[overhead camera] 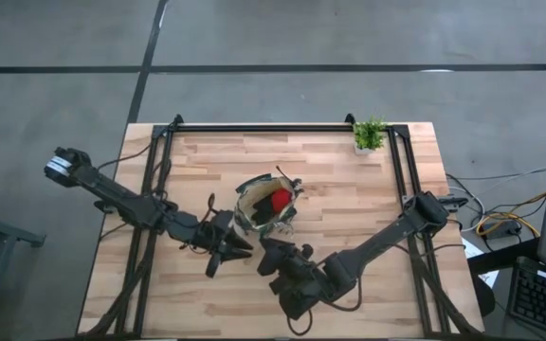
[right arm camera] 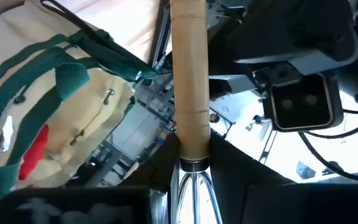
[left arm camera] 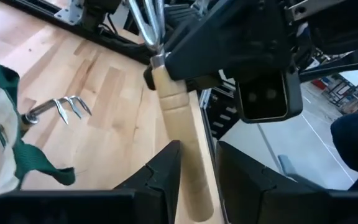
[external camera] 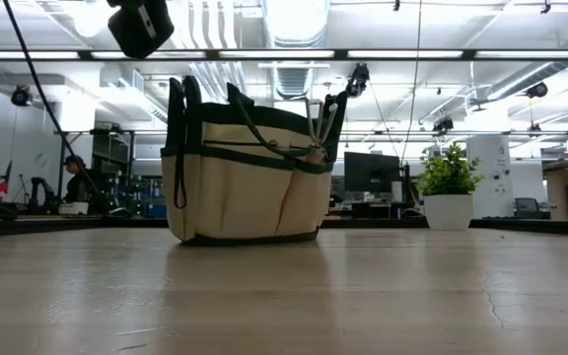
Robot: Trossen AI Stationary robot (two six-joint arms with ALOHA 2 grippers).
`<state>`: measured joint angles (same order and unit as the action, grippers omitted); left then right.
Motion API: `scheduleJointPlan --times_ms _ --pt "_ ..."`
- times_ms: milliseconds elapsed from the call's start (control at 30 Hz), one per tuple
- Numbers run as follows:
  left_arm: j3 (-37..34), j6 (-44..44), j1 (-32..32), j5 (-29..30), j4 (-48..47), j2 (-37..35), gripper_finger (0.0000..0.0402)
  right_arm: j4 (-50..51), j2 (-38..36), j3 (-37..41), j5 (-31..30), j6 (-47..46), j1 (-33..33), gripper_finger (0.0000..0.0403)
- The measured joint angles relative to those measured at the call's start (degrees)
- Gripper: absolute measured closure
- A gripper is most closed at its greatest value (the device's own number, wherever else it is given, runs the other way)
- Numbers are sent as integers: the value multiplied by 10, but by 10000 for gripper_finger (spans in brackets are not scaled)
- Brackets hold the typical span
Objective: Pick & Place Garden tools in Gardening bag
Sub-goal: Put the brown hand rake into the brown gardening bag
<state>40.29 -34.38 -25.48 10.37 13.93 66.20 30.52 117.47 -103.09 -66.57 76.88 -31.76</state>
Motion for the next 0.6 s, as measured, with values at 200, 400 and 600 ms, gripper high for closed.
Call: scheduleJointPlan --times_ms 200,400,600 --pt "2 -9 0 4 2 16 296 -1 0 -8 1 0 6 339" --pt "2 4 -1 8 13 23 296 -6 0 -8 6 3 5 339" --pt "2 10 -1 11 16 23 295 -9 0 -7 8 12 10 339"
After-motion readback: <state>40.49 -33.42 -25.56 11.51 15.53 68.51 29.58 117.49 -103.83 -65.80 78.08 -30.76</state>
